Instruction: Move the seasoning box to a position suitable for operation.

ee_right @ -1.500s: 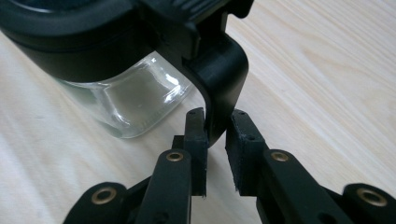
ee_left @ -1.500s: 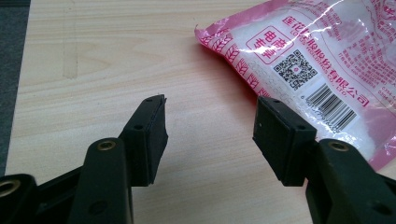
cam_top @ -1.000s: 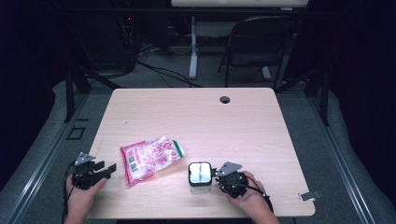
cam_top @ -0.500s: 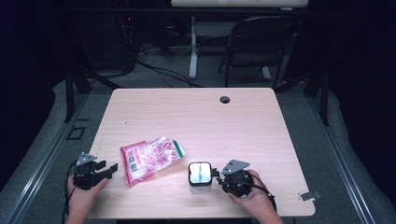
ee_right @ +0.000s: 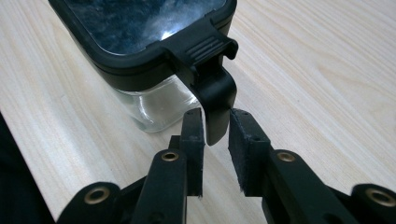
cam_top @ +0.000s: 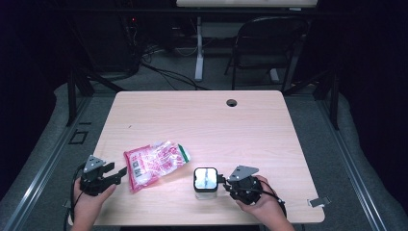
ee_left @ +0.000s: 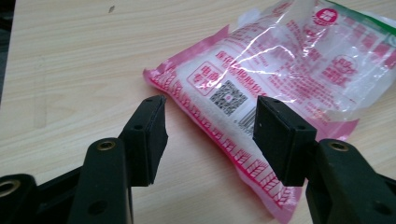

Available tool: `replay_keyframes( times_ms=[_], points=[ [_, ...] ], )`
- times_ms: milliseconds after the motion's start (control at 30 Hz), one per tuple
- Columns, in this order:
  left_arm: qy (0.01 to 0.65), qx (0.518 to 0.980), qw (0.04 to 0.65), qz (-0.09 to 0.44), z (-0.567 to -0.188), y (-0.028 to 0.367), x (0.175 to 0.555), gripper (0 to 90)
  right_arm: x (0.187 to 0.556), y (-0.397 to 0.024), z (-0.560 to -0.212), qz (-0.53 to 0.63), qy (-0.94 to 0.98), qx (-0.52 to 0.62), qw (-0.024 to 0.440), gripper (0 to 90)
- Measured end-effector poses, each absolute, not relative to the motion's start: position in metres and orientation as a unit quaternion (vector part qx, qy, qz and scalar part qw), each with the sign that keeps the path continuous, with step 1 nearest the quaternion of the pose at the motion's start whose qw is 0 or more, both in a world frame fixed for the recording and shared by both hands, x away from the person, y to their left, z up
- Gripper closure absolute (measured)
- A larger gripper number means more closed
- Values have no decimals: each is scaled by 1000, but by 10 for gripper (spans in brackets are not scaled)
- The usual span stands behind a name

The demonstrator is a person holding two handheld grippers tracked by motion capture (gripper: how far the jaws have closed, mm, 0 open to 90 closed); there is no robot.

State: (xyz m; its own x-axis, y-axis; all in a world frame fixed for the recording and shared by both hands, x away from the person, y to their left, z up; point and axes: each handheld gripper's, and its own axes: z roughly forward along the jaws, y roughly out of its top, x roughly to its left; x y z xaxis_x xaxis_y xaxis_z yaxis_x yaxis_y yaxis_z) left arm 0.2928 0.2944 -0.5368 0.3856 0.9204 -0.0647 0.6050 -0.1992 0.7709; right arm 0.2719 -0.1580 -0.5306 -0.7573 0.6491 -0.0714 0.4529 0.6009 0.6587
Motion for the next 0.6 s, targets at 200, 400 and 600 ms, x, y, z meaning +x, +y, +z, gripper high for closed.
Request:
replay_keyframes(
  times_ms=[200, 400, 600],
  points=[
    [493, 757, 374, 212, -532, 282, 291, 442, 271, -158, -526, 307, 882, 326, 144, 760],
    [470, 771, 377, 208, -527, 267, 288, 443, 267, -159, -515, 310, 879, 328, 158, 747],
    [454, 779, 380, 206, -526, 254, 287, 445, 268, -161, -509, 324, 867, 338, 170, 757]
  ],
)
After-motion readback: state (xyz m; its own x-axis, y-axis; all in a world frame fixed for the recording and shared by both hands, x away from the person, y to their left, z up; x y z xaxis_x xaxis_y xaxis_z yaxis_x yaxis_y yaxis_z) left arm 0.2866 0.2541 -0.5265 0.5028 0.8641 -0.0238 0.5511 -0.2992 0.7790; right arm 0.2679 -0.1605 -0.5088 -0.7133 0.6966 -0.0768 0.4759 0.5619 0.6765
